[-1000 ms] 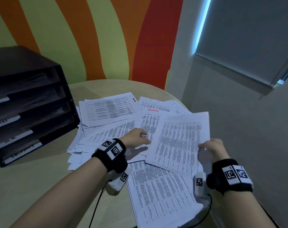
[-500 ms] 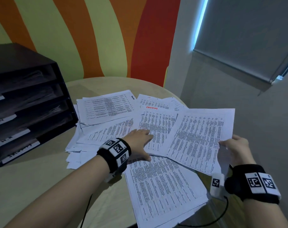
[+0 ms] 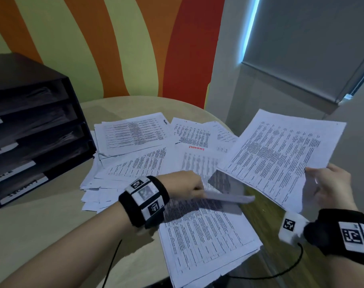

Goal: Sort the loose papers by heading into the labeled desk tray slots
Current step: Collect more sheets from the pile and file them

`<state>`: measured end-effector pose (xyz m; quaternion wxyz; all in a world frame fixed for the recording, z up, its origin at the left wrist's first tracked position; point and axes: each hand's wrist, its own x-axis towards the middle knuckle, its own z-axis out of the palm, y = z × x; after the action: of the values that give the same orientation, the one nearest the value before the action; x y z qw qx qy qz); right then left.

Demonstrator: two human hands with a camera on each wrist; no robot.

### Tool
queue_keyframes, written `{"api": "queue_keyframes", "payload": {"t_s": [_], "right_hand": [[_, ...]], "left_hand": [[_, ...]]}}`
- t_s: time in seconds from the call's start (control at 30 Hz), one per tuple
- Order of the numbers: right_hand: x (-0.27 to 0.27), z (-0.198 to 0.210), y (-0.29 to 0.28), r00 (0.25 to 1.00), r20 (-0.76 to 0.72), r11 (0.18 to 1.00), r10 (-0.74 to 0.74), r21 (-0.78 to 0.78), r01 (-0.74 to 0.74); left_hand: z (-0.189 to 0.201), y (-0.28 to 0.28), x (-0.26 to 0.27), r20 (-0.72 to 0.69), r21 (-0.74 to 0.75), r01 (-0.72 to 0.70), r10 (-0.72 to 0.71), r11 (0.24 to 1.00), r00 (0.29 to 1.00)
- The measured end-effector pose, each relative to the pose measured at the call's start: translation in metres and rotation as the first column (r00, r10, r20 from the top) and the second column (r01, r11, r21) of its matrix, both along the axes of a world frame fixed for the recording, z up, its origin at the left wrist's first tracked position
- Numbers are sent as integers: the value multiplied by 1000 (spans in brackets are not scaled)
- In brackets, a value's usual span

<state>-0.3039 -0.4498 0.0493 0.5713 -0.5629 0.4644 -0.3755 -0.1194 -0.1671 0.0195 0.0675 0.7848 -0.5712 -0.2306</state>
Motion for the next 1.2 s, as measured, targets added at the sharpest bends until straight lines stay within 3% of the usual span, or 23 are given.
{"api": "queue_keyframes", "payload": {"t_s": [0.07, 0.13, 0.3, 0.47, 0.63, 0.73, 0.93, 1.0, 1.2], "right_hand": [[-1, 2, 3, 1000, -4, 1000, 13, -5, -13], [0, 1, 7, 999, -22, 999, 38, 8, -38], [4, -6, 15, 990, -68, 992, 125, 27, -123], [12, -20, 21, 946, -229, 973, 231, 73, -220], [19, -41, 28, 832, -413, 928, 372, 188, -322], [24, -50, 30, 797, -445, 912, 409, 220, -345], [34, -62, 39, 820, -377, 901, 431, 235, -366], [38, -65, 41, 851, -341, 915, 398, 208, -345], [39, -67, 47, 889, -259, 919, 377, 223, -325]], "left_hand": [[0, 3, -4, -153, -4, 16, -16, 1000, 988], [-1, 5, 1, -226, -32, -117, 106, 993, 968], [-8, 7, 32, 28, -130, -485, 492, 865, 870], [-10, -3, 50, -176, -116, -674, 652, 730, 737], [-10, -16, 58, -364, -70, -757, 689, 650, 626], [-13, -22, 65, -415, -35, -785, 705, 619, 575], [-12, -30, 62, -394, -10, -816, 747, 578, 535], [-13, -32, 63, -423, -6, -793, 717, 609, 554], [-20, -30, 70, -632, 65, -797, 643, 600, 432]]}}
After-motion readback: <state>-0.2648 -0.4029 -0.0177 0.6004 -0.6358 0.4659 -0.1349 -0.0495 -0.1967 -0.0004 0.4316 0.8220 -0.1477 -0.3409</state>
